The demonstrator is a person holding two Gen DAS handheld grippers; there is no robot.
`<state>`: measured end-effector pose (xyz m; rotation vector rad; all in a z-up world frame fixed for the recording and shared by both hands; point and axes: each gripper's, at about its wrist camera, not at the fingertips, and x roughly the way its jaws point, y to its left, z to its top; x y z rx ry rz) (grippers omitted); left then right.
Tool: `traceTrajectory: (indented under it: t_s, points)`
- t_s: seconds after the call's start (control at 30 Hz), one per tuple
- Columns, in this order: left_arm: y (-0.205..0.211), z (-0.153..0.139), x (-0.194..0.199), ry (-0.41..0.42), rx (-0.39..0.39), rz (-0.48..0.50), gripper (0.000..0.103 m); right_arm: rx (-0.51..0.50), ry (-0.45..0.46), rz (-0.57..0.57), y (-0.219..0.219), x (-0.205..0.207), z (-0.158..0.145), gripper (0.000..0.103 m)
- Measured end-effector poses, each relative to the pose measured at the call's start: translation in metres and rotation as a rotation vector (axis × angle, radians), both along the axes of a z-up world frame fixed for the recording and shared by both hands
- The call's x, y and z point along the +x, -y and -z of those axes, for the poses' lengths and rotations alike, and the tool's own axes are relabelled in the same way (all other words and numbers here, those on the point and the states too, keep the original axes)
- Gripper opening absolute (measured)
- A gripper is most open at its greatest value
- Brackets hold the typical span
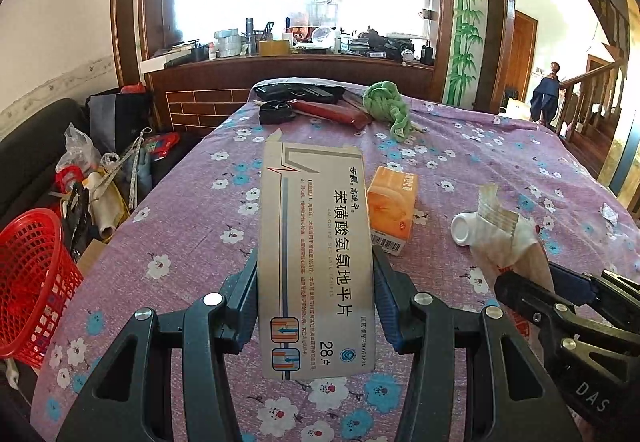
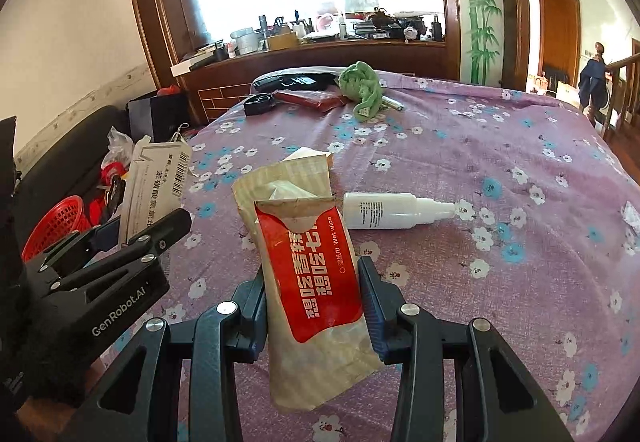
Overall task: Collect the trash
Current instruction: 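Hold the white medicine box in the left tool and the red-white wrapper in the right tool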
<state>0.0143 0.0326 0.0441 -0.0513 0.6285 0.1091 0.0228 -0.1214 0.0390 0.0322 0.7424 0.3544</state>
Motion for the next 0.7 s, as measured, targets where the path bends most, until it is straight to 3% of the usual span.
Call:
traceTrajectory:
  t_s: [0.7]
  points:
    - [0.0056, -0.0042, -0.0041, 0.023, 0.051, -0.012, 0.049, 0.002, -0.009, -0.001, -0.0011, 0.0012, 0.0006, 0.044]
